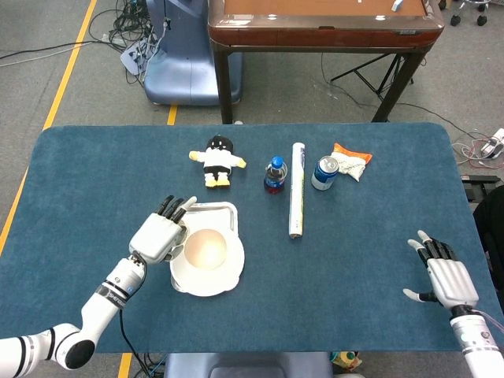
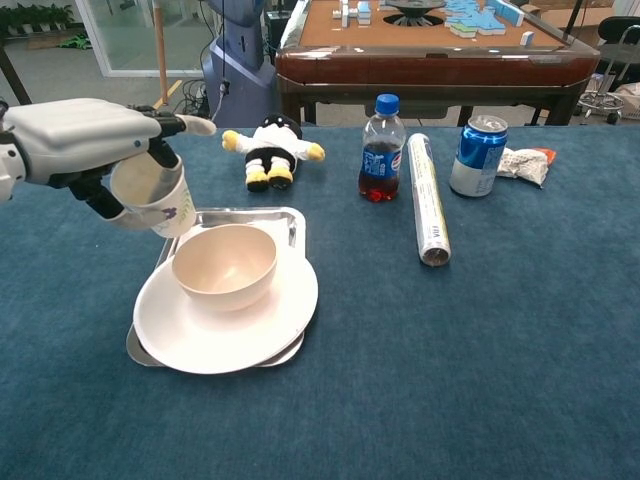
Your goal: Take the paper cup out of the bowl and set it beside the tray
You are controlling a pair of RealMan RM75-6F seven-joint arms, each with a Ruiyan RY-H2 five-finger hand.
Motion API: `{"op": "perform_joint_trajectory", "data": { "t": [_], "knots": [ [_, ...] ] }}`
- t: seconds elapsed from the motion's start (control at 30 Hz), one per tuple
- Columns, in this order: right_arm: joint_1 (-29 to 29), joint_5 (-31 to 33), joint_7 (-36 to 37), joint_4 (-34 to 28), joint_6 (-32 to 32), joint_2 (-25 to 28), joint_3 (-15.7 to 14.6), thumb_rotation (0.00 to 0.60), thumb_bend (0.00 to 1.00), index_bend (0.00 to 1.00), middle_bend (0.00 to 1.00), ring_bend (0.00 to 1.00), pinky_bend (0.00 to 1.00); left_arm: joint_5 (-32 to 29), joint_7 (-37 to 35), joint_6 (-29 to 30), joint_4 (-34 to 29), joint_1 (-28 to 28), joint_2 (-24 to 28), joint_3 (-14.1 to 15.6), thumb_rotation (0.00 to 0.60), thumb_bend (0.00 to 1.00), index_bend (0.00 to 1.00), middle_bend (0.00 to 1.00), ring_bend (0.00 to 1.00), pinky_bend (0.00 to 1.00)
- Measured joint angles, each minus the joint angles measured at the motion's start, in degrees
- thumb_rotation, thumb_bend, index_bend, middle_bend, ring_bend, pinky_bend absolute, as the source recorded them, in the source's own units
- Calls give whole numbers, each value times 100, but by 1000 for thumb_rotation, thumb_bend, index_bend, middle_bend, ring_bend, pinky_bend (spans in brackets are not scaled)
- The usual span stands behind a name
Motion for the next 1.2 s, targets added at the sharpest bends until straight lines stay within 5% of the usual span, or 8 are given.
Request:
{"op": "perform_joint_trajectory", "data": {
  "t": [0.53,1.2],
  "knots": [
    [68,244,-149,81,-118,-99,47,600,199,0,0,0,0,63,-571,-591,1072,-247,-79,61,600,319,625,28,0,0],
    [92,266,-354,50,-80,-194,15,600,199,0,0,0,0,347,-1232,-800,1595,-201,-127,266,600,319,624,27,0,0]
  ]
}}
